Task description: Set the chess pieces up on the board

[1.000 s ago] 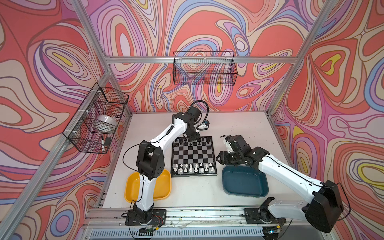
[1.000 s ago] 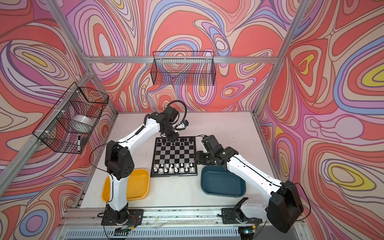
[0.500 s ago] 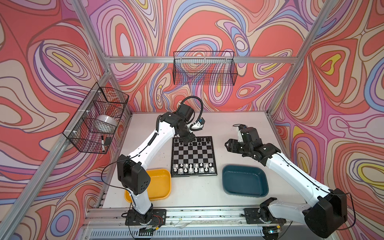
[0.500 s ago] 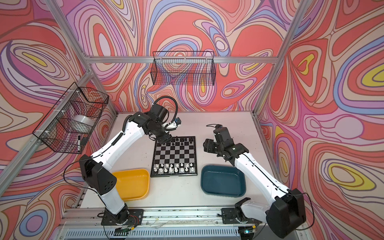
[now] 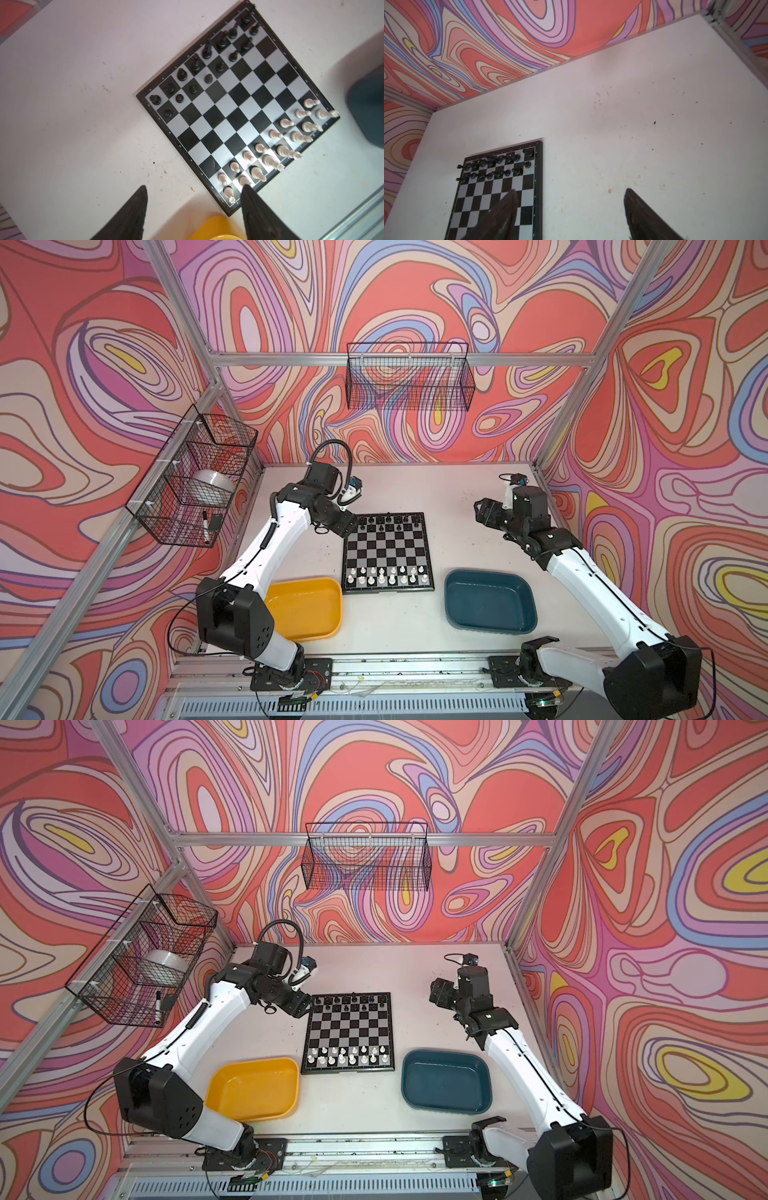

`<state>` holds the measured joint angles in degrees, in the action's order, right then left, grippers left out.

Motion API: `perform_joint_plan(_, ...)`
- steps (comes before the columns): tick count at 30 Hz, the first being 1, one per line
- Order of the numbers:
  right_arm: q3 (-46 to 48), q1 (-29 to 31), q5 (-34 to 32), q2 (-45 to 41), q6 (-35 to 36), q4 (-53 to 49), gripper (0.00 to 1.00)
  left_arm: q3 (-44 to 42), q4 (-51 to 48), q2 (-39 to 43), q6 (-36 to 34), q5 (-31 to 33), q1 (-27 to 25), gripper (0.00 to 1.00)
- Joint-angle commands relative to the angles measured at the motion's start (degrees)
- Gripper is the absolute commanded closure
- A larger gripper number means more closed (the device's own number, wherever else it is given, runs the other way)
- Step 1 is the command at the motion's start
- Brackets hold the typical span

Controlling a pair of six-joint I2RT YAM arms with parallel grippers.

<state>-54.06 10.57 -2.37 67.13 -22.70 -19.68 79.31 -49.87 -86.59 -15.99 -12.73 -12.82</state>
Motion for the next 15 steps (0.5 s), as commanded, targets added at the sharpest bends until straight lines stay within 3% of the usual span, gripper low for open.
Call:
perform_joint_plan(1, 5.42, -3.08, -5.95, -0.84, 2.53, 9.58, 0.13, -5.41, 9.42, 2.62, 8.56, -5.17, 5.96, 0.27)
perform_joint_plan(4, 12.91, -5.03, -11.33, -2.25, 5.34, 21.97, 0.11, -12.12, 18.82, 3.43, 14.91, -7.46, 12.67, 0.25)
perform_joint_plan(7, 19.22, -5.8, -17.62, -2.67, 8.3, 32.41, 0.08, -20.96, 31.16, 6.59, 19.0, -7.08, 16.88, 0.15)
perform_joint_plan(8, 20.2, -6.14, -18.65, -2.14, 9.07, 33.92, 0.06, -24.43, 35.69, 8.26, 19.05, -6.24, 17.54, 0.05)
perform_joint_plan(9, 20.69, -6.63, -18.96, -1.2, 9.52, 34.7, 0.06, -27.69, 40.51, 9.71, 18.41, -4.44, 17.74, 0.02)
perform_joint_plan(12, 23.02, -7.16, -19.69, 2.68, 11.92, 39.14, 0.06, -35.83, 51.13, 12.96, 17.66, -0.27, 18.08, 0.0)
perform_joint_plan(15, 26.73, -8.25, -17.68, 7.44, 12.45, 46.98, 0.06, -39.72, 55.11, 13.43, 17.45, 0.3, 18.61, 0.0)
